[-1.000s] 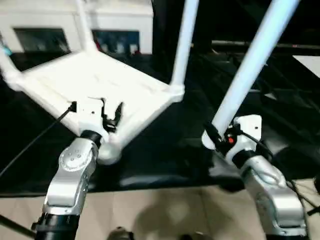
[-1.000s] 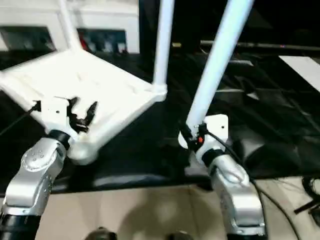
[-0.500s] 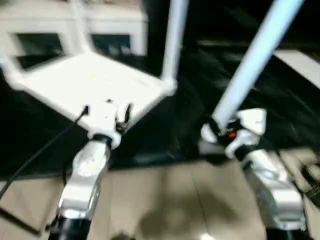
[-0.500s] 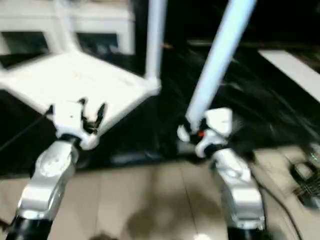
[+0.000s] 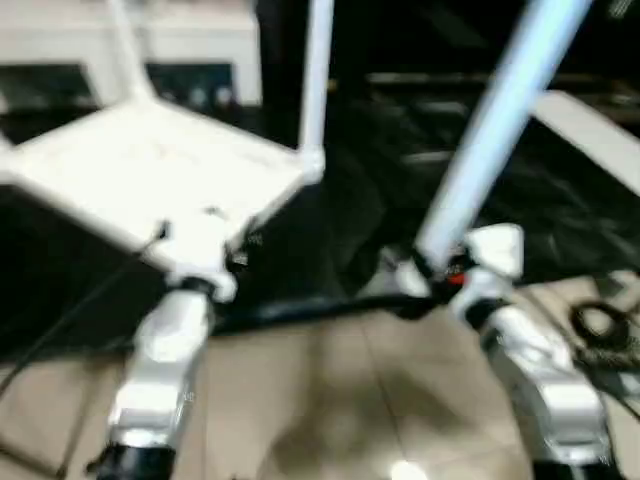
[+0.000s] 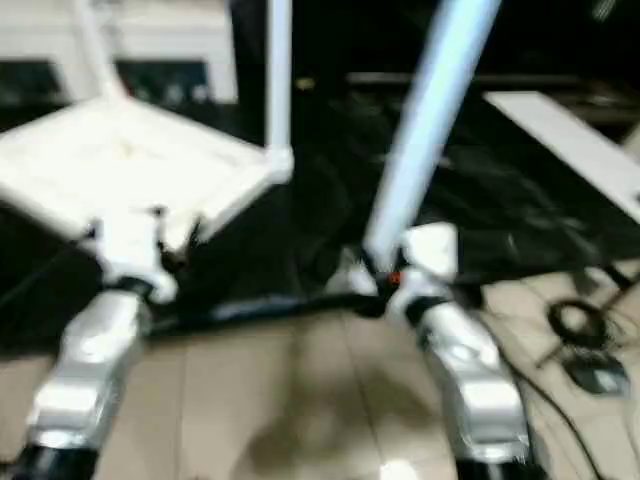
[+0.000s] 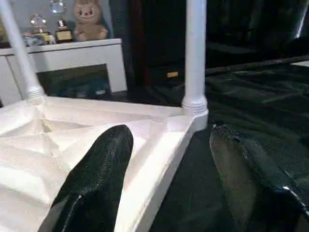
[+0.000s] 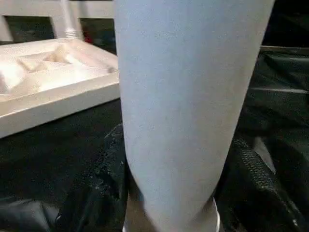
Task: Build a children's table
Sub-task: Pick table leg
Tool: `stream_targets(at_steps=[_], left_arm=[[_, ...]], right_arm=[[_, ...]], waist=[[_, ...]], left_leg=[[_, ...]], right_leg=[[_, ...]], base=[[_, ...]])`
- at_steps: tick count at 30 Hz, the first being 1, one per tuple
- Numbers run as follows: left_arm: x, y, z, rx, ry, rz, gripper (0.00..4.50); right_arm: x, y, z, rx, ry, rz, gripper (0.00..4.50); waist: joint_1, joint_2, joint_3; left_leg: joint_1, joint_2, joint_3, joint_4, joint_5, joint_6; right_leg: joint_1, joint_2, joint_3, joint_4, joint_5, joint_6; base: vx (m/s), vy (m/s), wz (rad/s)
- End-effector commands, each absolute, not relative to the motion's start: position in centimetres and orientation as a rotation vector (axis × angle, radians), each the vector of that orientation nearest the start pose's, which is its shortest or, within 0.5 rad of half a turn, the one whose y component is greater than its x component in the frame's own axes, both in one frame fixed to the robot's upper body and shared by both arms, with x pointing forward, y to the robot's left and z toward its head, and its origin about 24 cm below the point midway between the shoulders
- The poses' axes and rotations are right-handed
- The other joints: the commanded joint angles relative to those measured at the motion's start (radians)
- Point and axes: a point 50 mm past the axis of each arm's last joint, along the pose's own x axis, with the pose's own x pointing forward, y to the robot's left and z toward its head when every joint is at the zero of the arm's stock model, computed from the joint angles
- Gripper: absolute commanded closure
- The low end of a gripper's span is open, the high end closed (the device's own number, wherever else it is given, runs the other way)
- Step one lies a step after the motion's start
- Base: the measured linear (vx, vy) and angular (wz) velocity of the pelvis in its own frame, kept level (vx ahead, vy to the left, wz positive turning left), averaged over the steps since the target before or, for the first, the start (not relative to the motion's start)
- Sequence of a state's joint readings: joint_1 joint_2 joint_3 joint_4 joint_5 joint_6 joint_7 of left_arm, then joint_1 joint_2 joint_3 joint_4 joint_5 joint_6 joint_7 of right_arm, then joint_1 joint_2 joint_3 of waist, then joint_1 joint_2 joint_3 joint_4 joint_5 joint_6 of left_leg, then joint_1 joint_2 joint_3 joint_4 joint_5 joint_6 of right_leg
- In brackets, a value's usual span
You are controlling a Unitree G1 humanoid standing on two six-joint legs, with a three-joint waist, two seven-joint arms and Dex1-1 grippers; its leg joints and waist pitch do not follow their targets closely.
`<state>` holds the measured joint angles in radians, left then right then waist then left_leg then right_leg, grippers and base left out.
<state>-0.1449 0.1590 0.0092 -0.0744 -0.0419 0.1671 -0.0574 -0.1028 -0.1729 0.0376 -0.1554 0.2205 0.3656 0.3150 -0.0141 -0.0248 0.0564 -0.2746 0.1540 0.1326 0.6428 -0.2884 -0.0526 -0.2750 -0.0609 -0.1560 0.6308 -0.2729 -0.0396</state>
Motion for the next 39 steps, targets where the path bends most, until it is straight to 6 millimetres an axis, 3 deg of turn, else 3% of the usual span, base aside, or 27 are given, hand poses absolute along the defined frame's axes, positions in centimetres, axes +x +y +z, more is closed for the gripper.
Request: stream_targets(at_steps=[1, 2, 3, 5, 6, 8, 9, 11, 13, 15, 16, 17, 18, 20, 22, 23, 24, 26, 29, 31, 32, 33, 34, 36, 37, 38, 39], left_arm=[[28.1, 16.3, 8.7, 0.115, -0.061, -0.076, 1.5], [28.1, 16.4, 8.8, 0.111, -0.061, -0.069, 1.5], [28.1, 16.5, 8.8, 0.112, -0.061, -0.061, 1.5], [28.1, 16.6, 8.8, 0.114, -0.061, -0.055, 1.5], [28.1, 16.8, 8.8, 0.115, -0.06, -0.05, 1.5], [28.1, 16.9, 8.9, 0.117, -0.061, -0.039, 1.5], [28.1, 16.9, 8.9, 0.117, -0.061, -0.039, 1.5], [28.2, 17.0, 9.0, 0.116, -0.062, -0.038, 1.5], [28.2, 17.0, 9.0, 0.117, -0.063, -0.04, 1.5], [28.3, 17.0, 9.0, 0.119, -0.063, -0.039, 1.5], [28.4, 17.0, 9.1, 0.119, -0.064, -0.042, 1.5], [28.4, 17.0, 9.1, 0.118, -0.064, -0.044, 1.5], [28.5, 16.9, 9.1, 0.119, -0.064, -0.047, 1.5], [28.6, 16.9, 9.2, 0.118, -0.066, -0.058, 1.5], [28.7, 16.8, 9.2, 0.117, -0.066, -0.07, 1.5], [28.8, 16.7, 9.3, 0.116, -0.066, -0.083, 1.5], [28.9, 16.6, 9.3, 0.118, -0.068, -0.103, 1.5], [29.2, 16.0, 9.4, 0.116, -0.069, -0.155, 1.5], [29.4, 15.5, 9.3, 0.095, -0.062, -0.187, 1.5], [29.5, 15.1, 9.4, 0.008, -0.068, -0.211, 1.5], [29.4, 14.9, 9.4, -0.011, -0.066, -0.234, 1.5], [29.4, 14.8, 9.4, -0.011, -0.07, -0.249, 1.5], [29.4, 14.8, 9.4, -0.011, -0.072, -0.256, 1.5], [29.4, 14.9, 9.3, -0.01, -0.066, -0.263, 1.5], [29.4, 14.9, 9.3, -0.009, -0.066, -0.264, 1.5], [29.4, 14.9, 9.2, -0.002, -0.063, -0.264, 1.5], [29.4, 14.9, 9.1, 0.0, -0.061, -0.26, 1.5]], right_arm=[[26.7, -14.3, 7.6, 0.013, 0.111, 0.444, 2.59], [26.7, -14.0, 7.5, 0.007, 0.115, 0.466, 2.59], [26.6, -13.7, 7.4, 0.0, 0.118, 0.485, 2.59], [26.7, -13.4, 7.4, 0.001, 0.117, 0.5, 2.59], [26.7, -13.2, 7.4, 0.004, 0.115, 0.507, 2.59], [26.7, -13.0, 7.4, 0.006, 0.114, 0.523, 2.59], [26.7, -13.0, 7.4, 0.006, 0.114, 0.523, 2.59], [26.7, -12.8, 7.4, 0.005, 0.113, 0.529, 2.59], [26.7, -12.7, 7.4, 0.002, 0.112, 0.534, 2.59], [26.7, -12.7, 7.4, 0.02, 0.114, 0.529, 2.59], [26.7, -12.8, 7.4, 0.044, 0.112, 0.517, 2.59], [26.7, -12.8, 7.4, 0.061, 0.11, 0.507, 2.59], [26.8, -13.0, 7.4, 0.077, 0.111, 0.491, 2.59], [26.9, -13.1, 7.3, 0.081, 0.109, 0.479, 2.59], [26.8, -13.1, 7.3, 0.078, 0.108, 0.479, 2.59], [26.8, -13.1, 7.3, 0.078, 0.107, 0.476, 2.59], [26.8, -13.1, 7.3, 0.084, 0.105, 0.468, 2.59], [26.7, -13.3, 7.4, 0.087, 0.098, 0.452, 2.59], [26.7, -13.5, 7.5, 0.083, 0.093, 0.441, 2.59], [26.7, -13.6, 7.7, 0.086, 0.089, 0.437, 2.59], [26.6, -13.8, 7.8, 0.09, 0.082, 0.431, 2.59], [26.6, -13.8, 7.8, 0.089, 0.081, 0.43, 2.59], [26.5, -13.8, 7.8, 0.089, 0.08, 0.43, 2.59], [26.5, -13.8, 7.8, 0.089, 0.084, 0.426, 2.59], [26.5, -13.8, 7.8, 0.089, 0.085, 0.426, 2.59], [26.4, -13.8, 7.7, 0.092, 0.087, 0.425, 2.59], [26.4, -13.8, 7.8, 0.094, 0.087, 0.426, 2.59]], waist=[[0.032, -0.01, -0.041], [0.031, -0.017, -0.051], [0.036, -0.021, -0.054], [0.035, -0.007, -0.057], [0.04, 0.025, -0.051], [-0.003, 0.068, -0.033], [-0.031, 0.06, -0.07], [-0.025, 0.056, -0.073], [-0.018, 0.027, -0.067], [-0.016, -0.005, -0.054], [0.025, -0.067, -0.058], [0.032, -0.065, -0.038], [0.052, -0.051, -0.044], [0.079, -0.033, -0.044], [0.082, 0.024, -0.057], [0.068, 0.056, -0.066], [0.006, 0.067, -0.097], [0.028, 0.075, -0.073], [0.01, 0.025, -0.069], [0.022, -0.06, -0.088], [0.06, -0.071, -0.088], [0.065, -0.067, -0.087], [0.067, -0.055, -0.092], [0.063, -0.008, -0.079], [0.057, 0.016, -0.078], [0.041, 0.033, -0.085], [0.038, 0.036, -0.077]], left_leg=[[-0.124, 0.018, -0.035, 0.042, -0.214, 0.098], [-0.127, 0.017, -0.027, 0.098, -0.112, 0.099], [-0.178, 0.026, -0.029, 0.114, -0.047, 0.113], [-0.183, 0.042, -0.017, 0.057, 0.04, 0.143], [-0.147, 0.049, -0.011, 0.003, 0.07, 0.175], [-0.062, 0.057, -0.119, -0.12, -0.135, 0.283], [0.072, 0.107, -0.238, -0.123, -0.271, 0.43], [0.078, 0.077, -0.282, -0.083, -0.077, 0.569], [0.038, 0.003, -0.279, -0.104, 0.043, 0.538], [-0.025, -0.05, -0.245, -0.124, -0.023, 0.446], [-0.033, -0.118, -0.105, 0.022, -0.153, 0.236], [-0.045, -0.13, -0.064, 0.092, -0.187, 0.208], [-0.083, -0.075, -0.083, 0.119, -0.126, 0.122], [-0.117, -0.051, -0.085, 0.117, -0.06, 0.062], [-0.058, -0.004, -0.069, -0.056, 0.038, 0.051], [0.007, 0.035, -0.105, -0.11, 0.023, 0.092], [0.141, 0.127, -0.214, -0.107, 0.002, 0.207], [0.081, 0.103, -0.178, -0.11, -0.013, 0.269], [0.064, 0.067, -0.108, -0.138, 0.01, 0.346], [0.008, -0.049, -0.033, -0.064, -0.057, 0.269], [-0.032, -0.1, -0.026, 0.066, -0.083, 0.179], [-0.055, -0.084, -0.048, 0.082, -0.03, 0.14], [-0.108, -0.06, -0.073, 0.096, 0.118, 0.057], [-0.117, -0.008, -0.087, -0.03, 0.441, 0.009], [-0.111, -0.001, -0.082, -0.057, 0.494, 0.002], [-0.083, 0.062, -0.093, -0.047, 0.497, 0.027], [-0.078, 0.094, -0.089, -0.07, 0.261, 0.019]], right_leg=[[0.093, -0.254, 0.097, -0.188, -0.783, 0.119], [0.086, -0.283, 0.108, -0.211, -0.838, 0.111], [0.109, -0.277, 0.088, -0.196, -0.744, 0.081], [0.12, -0.22, -0.012, -0.201, -0.579, 0.001], [0.138, -0.177, -0.059, -0.214, -0.502, -0.032], [0.097, 0.006, -0.096, -0.067, -0.325, 0.002], [-0.033, 0.032, -0.014, 0.059, -0.257, -0.004], [-0.113, 0.031, 0.055, 0.127, -0.204, 0.041], [-0.154, 0.043, 0.107, 0.153, -0.064, 0.098], [-0.119, 0.011, 0.163, 0.061, 0.044, 0.069], [-0.025, -0.107, 0.31, -0.124, -0.159, 0.056], [-0.014, -0.157, 0.358, -0.167, -0.333, -0.056], [0.049, -0.177, 0.381, -0.151, -0.451, -0.215], [0.086, -0.138, 0.363, -0.139, -0.31, -0.34], [0.062, -0.007, 0.225, -0.11, -0.191, -0.274], [0.012, 0.033, 0.168, -0.06, -0.158, -0.201], [-0.155, 0.035, 0.108, 0.098, -0.18, -0.041], [-0.173, 0.012, 0.092, 0.139, -0.081, 0.074], [-0.191, -0.018, 0.091, 0.079, 0.121, 0.027], [-0.059, -0.075, 0.196, -0.042, 0.131, -0.06], [-0.003, -0.164, 0.296, -0.127, -0.154, -0.176], [0.018, -0.187, 0.314, -0.114, -0.117, -0.242], [0.044, -0.179, 0.309, -0.063, 0.265, -0.329], [-0.017, -0.076, 0.193, 0.008, 0.967, -0.269], [-0.03, -0.039, 0.164, 0.013, 0.894, -0.235], [-0.064, -0.018, 0.147, 0.007, 0.576, -0.182], [-0.061, -0.036, 0.143, -0.012, 0.297, -0.187]], base=[[0.063, -0.008, 0.26], [0.063, -0.001, 0.52], [0.063, -0.001, 0.52], [0.125, 0.022, 0.48], [0.142, 0.031, 0.5], [0.253, 0.093, 0.57], [0.283, 0.102, 0.59], [0.255, 0.04, 0.58], [0.21, 0.03, 0.56], [0.176, -0.001, 0.56], [0.176, -0.059, 0.74], [0.189, -0.045, 0.64], [0.189, -0.045, 0.64], [0.192, 0.021, 0.26], [0.18, 0.039, 0.26], [0.182, 0.101, 0.17], [0.182, 0.101, 0.17], [0.202, 0.097, 0.11], [0.176, 0.044, 0.04], [0.184, -0.035, 0.02], [0.2, -0.044, 0.22], [0.2, -0.044, 0.22], [0.177, 0.007, 0.15], [0.06, -0.028, 0.05], [-0.119, -0.06, 0.03], [-0.133, -0.057, 0.03], [-0.133, -0.057, 0.03]])
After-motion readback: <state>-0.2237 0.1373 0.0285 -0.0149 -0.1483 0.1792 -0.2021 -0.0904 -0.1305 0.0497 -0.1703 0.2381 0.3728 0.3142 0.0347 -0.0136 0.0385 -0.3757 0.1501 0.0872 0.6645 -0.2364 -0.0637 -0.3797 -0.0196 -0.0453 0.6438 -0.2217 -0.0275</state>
